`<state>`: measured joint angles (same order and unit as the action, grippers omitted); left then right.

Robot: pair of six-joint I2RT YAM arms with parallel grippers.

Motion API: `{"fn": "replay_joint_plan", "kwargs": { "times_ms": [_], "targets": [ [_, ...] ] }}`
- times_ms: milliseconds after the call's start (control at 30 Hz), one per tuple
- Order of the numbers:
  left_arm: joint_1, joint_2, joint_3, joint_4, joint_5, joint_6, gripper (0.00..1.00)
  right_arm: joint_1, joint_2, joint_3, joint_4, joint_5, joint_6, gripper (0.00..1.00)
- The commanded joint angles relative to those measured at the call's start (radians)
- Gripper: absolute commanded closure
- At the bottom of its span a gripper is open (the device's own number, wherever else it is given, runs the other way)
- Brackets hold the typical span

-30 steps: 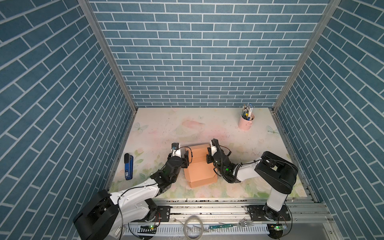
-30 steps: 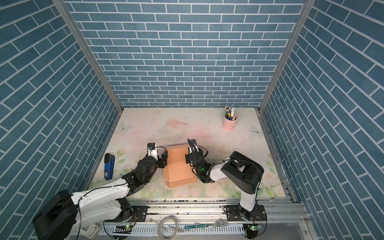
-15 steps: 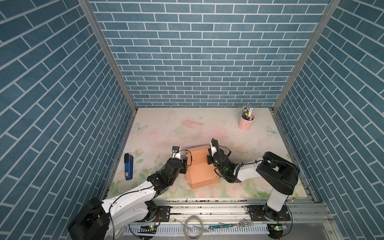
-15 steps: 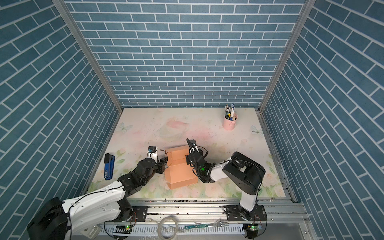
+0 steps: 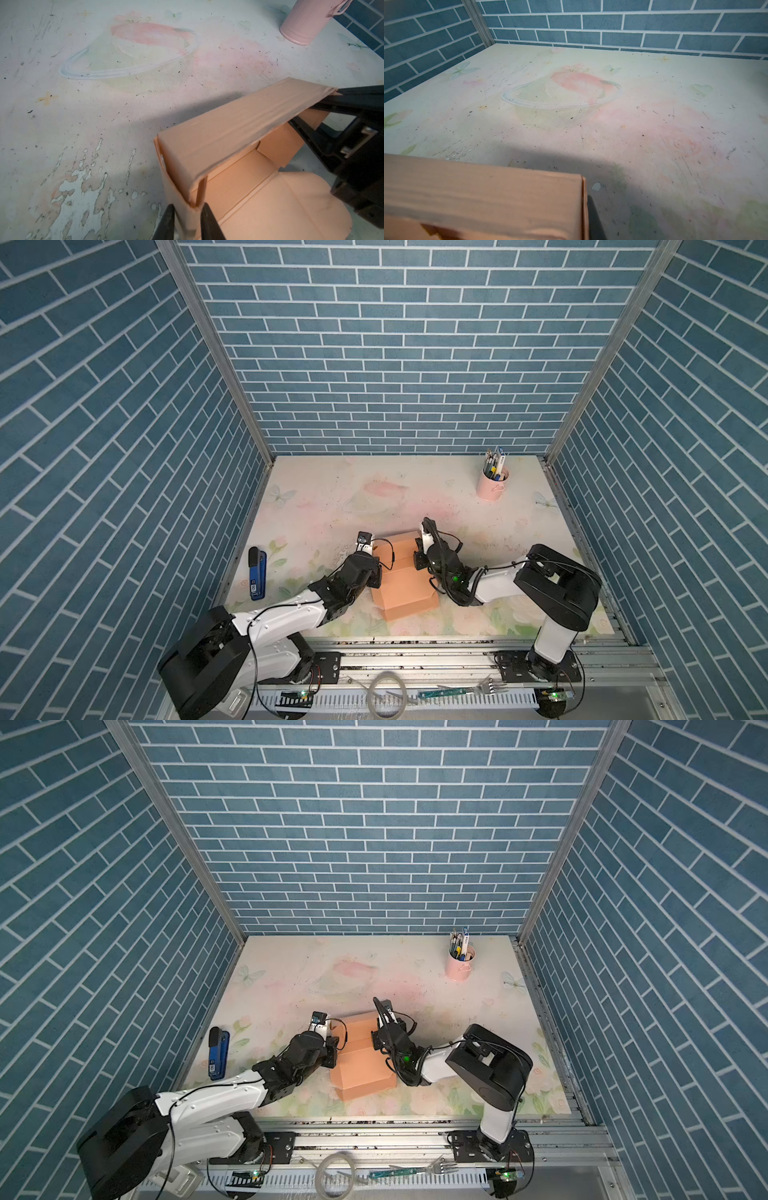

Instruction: Fold the paper box

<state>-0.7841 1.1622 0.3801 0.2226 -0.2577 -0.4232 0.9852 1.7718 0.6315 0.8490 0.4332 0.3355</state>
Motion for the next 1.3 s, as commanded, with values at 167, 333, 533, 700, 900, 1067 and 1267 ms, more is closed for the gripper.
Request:
{"fn": "replay_joint_plan", "kwargs": {
  "times_ms": [167, 333, 533, 700, 900, 1067, 1267],
  "targets": [
    [-0.002, 0.044, 0.055, 0.058, -0.017, 0.034, 0.70, -0.002, -0.011, -0.007, 0.013, -0.018, 0.022, 1.00],
    [0.000, 0.066, 0.075, 0.058, -0.018, 0.040, 0.73, -0.002, -0.006, -0.007, 0.009, -0.019, 0.022, 1.00],
    [0.005, 0.115, 0.103, 0.059, -0.032, 0.039, 0.75, -0.002, -0.002, -0.005, 0.011, -0.034, 0.023, 1.00],
    [0.011, 0.154, 0.124, 0.065, -0.041, 0.040, 0.76, -0.002, -0.001, -0.009, 0.018, -0.038, 0.023, 1.00],
    [0.018, 0.198, 0.153, 0.053, -0.082, 0.030, 0.78, -0.001, -0.002, -0.013, 0.016, -0.042, 0.021, 1.00],
    [0.023, 0.226, 0.183, 0.005, -0.141, 0.015, 0.82, -0.002, 0.000, -0.012, 0.015, -0.044, 0.019, 1.00],
    [0.029, 0.250, 0.212, -0.040, -0.181, 0.012, 0.87, -0.002, 0.006, -0.001, 0.011, -0.049, 0.020, 1.00]
  ]
}}
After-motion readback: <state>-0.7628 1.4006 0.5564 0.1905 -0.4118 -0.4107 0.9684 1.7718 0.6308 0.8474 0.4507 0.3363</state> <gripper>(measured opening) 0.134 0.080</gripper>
